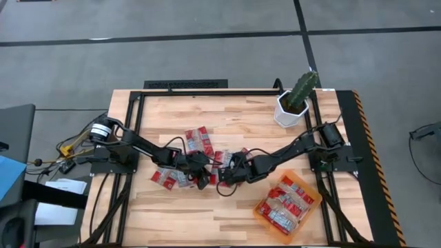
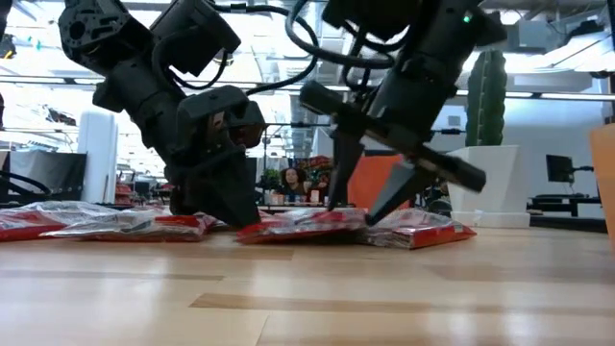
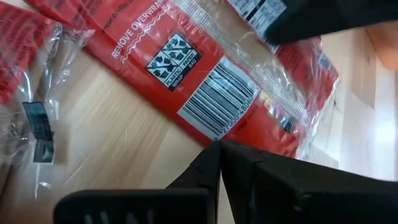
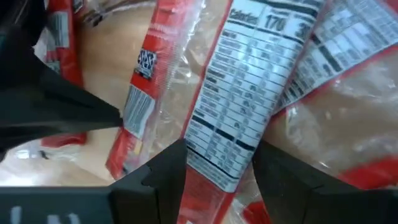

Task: Sort popcorn bags into baskets
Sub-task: Put the red popcorn bag into the orange bin

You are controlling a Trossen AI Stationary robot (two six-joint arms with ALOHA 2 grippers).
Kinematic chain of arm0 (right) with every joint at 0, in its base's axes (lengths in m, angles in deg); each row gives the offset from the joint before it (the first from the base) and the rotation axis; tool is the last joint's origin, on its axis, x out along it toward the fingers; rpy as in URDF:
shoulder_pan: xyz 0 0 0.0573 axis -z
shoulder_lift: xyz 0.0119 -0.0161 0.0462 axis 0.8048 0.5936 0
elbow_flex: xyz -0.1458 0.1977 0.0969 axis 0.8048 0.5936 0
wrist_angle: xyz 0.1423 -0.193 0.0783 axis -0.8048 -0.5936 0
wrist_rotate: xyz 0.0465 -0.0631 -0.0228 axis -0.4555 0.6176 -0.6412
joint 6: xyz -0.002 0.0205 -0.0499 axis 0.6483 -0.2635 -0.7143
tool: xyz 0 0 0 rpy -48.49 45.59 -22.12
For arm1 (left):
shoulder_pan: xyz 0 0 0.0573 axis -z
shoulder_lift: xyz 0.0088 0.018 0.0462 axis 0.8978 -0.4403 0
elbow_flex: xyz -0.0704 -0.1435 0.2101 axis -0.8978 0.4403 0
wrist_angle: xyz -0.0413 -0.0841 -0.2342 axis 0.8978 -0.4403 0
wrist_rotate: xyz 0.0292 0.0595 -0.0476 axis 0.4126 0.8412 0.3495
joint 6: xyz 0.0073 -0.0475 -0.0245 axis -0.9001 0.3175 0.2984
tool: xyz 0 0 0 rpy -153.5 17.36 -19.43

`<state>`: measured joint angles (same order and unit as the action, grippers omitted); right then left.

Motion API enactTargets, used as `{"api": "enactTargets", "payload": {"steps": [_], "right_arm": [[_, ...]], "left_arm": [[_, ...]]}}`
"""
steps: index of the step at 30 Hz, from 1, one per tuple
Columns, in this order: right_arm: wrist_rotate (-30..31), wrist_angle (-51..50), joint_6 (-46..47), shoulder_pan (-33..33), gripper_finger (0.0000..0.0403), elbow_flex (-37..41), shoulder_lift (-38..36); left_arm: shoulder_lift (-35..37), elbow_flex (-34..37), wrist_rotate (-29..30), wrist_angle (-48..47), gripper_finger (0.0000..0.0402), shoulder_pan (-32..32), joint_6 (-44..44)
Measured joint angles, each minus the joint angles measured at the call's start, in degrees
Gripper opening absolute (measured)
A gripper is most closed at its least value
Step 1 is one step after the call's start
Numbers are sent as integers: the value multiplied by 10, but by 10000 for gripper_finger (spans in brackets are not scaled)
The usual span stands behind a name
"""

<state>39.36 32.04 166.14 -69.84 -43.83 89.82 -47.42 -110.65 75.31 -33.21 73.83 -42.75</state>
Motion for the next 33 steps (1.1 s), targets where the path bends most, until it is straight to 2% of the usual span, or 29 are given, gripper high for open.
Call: {"api": "enactTargets", "payload": {"steps": [7, 10, 13, 18, 19, 28, 33], "right_arm": [[-1, 29, -2, 11, 206, 0, 5], [-4, 33, -10, 16, 188, 0, 5], [-8, 33, -10, 18, 142, 0, 5], [-17, 35, -14, 21, 29, 0, 5], [-19, 37, -19, 20, 17, 0, 4], [-29, 25, -49, 17, 6, 0, -44], [-18, -21, -70, 18, 10, 0, -88]], "left_arm": [[-2, 0, -3, 12, 1, -1, 1], [-2, 0, -5, 12, 1, -1, 2], [-2, 0, -11, 11, 1, -1, -3], [-1, 0, -23, 9, 1, -1, -7], [0, 0, -29, 9, 1, -1, -7], [46, 2, -112, -19, 1, -1, -4], [85, 2, -147, -34, 1, -1, -4]]}}
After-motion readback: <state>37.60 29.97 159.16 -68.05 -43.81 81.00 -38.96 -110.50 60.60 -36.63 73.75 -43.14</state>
